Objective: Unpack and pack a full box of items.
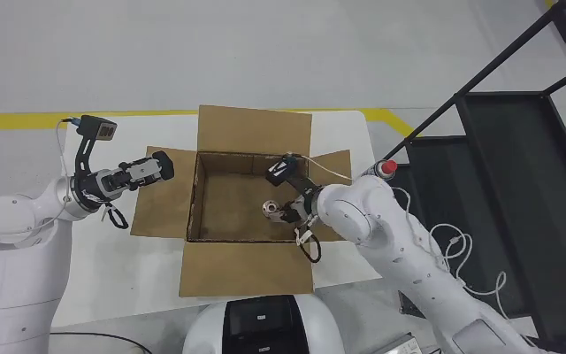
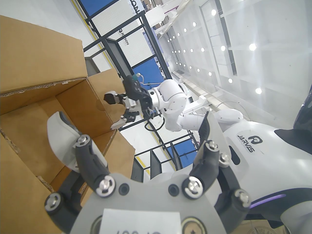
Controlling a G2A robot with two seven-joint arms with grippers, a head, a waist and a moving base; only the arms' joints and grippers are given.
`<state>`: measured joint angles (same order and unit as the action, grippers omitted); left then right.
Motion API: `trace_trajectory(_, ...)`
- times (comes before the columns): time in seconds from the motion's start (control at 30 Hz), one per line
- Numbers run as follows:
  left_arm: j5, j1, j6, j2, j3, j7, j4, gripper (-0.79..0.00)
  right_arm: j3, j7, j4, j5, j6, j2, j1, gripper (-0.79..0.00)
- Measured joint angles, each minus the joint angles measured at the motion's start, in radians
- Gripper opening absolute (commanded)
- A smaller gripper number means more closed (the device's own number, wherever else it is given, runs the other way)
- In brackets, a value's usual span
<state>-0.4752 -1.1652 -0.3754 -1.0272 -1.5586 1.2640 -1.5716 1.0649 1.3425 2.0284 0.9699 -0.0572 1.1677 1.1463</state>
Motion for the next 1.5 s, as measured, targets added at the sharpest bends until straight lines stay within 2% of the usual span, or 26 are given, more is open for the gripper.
trace_trajectory(0.13, 0.000, 0.000, 0.000, 0.000, 0.000, 0.000, 0.000, 0.000, 0.151, 0.029, 0.149, -0.058, 0.030, -0.023, 0.097, 0.000)
trace_trajectory(0.27, 0.000, 0.000, 0.000, 0.000, 0.000, 0.000, 0.000, 0.000, 0.300, 0.041, 0.213, -0.129, 0.049, -0.039, 0.164, 0.000)
trace_trajectory(0.47, 0.000, 0.000, 0.000, 0.000, 0.000, 0.000, 0.000, 0.000, 0.533, -0.004, 0.216, -0.189, 0.056, -0.057, 0.272, 0.000)
trace_trajectory(0.73, 0.000, 0.000, 0.000, 0.000, 0.000, 0.000, 0.000, 0.000, 0.700, -0.053, 0.163, -0.215, 0.077, -0.068, 0.426, 0.000)
trace_trajectory(0.93, 0.000, 0.000, 0.000, 0.000, 0.000, 0.000, 0.000, 0.000, 0.733, -0.071, 0.095, -0.251, 0.086, -0.071, 0.503, 0.000)
trace_trajectory(1.17, 0.000, 0.000, 0.000, 0.000, 0.000, 0.000, 0.000, 0.000, 0.718, -0.093, -0.010, -0.258, 0.086, -0.075, 0.536, 0.000)
trace_trajectory(1.5, 0.000, 0.000, 0.000, 0.000, 0.000, 0.000, 0.000, 0.000, 0.592, -0.168, -0.208, -0.181, 0.092, -0.075, 0.483, 0.000)
